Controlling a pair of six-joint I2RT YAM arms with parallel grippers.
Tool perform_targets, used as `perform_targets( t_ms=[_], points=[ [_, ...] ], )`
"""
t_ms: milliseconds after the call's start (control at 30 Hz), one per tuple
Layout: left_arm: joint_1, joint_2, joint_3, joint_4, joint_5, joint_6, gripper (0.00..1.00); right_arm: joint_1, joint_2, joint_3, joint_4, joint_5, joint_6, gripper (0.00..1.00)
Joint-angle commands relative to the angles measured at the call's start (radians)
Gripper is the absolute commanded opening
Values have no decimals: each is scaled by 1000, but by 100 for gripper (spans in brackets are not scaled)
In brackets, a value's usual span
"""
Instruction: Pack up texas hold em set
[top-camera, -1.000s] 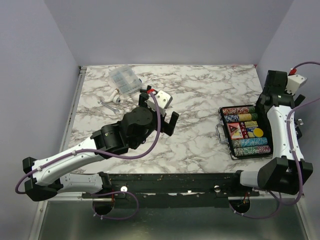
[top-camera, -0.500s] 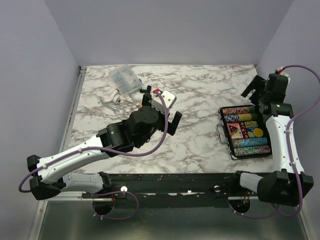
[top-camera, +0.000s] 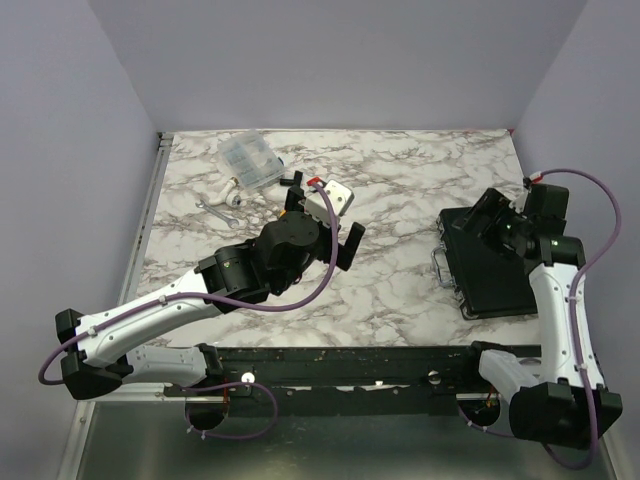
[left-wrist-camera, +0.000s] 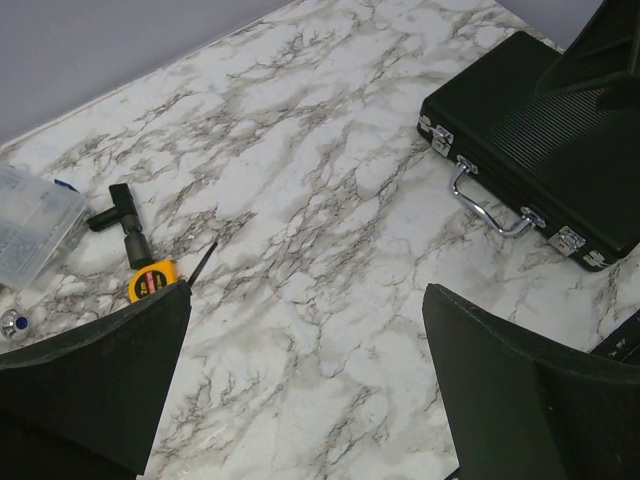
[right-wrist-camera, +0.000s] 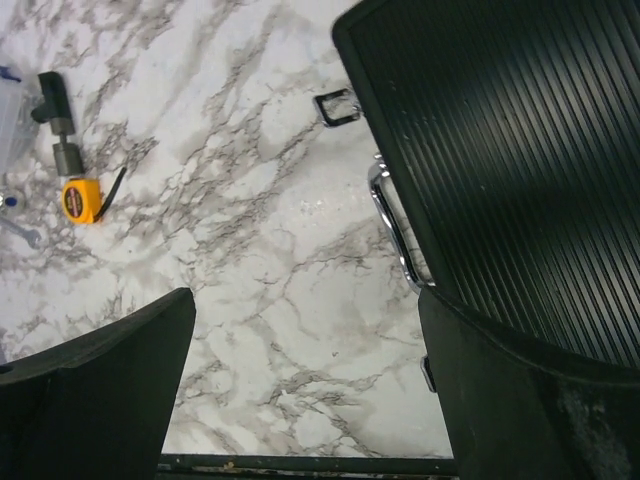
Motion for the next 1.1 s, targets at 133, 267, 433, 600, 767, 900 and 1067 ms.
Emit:
perform_targets(
  t_ms=[133,267,433,600,767,900,1067],
  points=[
    [5,-10,11,-12,46,-14,98,-5,-62,-200,-30,283,269,83],
    [4,-19,16,-18,50,-15,98,-5,-87,-276,13,363,314,38],
    [4,-21,17,-16,39,-6,98,-5,-11,-278,-9,295,298,9],
    [5,-11,19,-19,43,-5,99,-5,-4,-279,-86,233,302,9],
    [6,-9,20,-20,50,-8,99,-5,-17,-264,-186,205,284,21],
    [6,-11,25,-26,52,-8,99,-5,3,-275,-237,165,266,21],
    [7,-23,24,-24,52,-8,98,-4,76,-299,-218,100,244,22]
  ],
)
